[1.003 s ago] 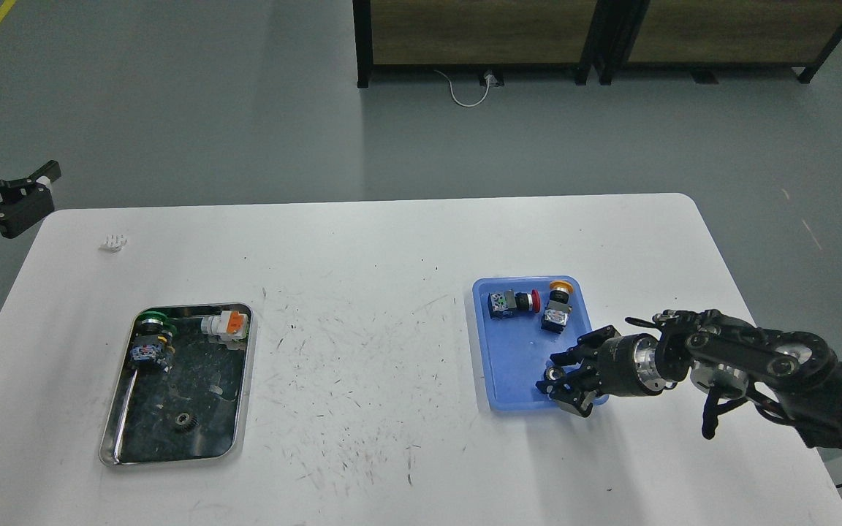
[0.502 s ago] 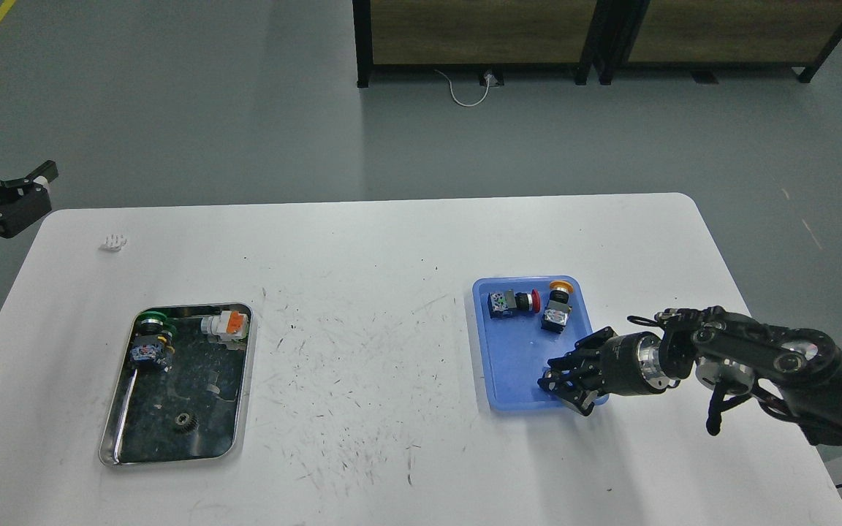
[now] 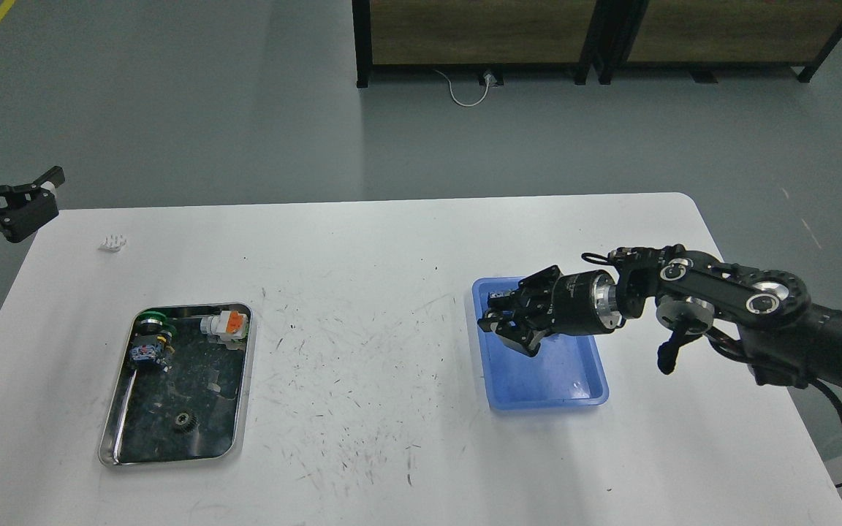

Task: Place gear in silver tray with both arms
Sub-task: 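Lift the gear and set it on the table toward the silver tray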

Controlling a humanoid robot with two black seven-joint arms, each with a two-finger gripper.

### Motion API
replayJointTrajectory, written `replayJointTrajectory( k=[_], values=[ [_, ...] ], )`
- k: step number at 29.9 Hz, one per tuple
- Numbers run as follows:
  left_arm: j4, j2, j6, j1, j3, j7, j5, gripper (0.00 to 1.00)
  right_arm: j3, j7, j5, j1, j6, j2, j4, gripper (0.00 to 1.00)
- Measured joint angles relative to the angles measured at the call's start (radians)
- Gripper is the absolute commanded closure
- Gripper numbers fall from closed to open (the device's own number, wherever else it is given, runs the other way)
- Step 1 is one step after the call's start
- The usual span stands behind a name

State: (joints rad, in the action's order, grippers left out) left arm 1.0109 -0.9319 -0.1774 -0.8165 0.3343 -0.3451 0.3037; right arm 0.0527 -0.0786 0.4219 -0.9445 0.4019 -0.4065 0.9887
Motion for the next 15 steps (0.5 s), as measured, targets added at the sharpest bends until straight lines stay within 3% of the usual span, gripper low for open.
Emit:
replayJointTrajectory(
  k=[10, 15],
  values=[
    [0.000, 0.007, 0.012, -0.010, 0.000, 0.012, 0.005, 0.03, -0.113, 0.000, -0.017, -0.014, 0.007, 0.267, -0.098, 0.81],
    [0.001, 0.009, 0.019, -0.006, 0.000, 0.012, 0.006, 0.03, -0.133, 0.002, -0.017, -0.014, 0.016, 0.343, -0.144, 0.78]
  ],
)
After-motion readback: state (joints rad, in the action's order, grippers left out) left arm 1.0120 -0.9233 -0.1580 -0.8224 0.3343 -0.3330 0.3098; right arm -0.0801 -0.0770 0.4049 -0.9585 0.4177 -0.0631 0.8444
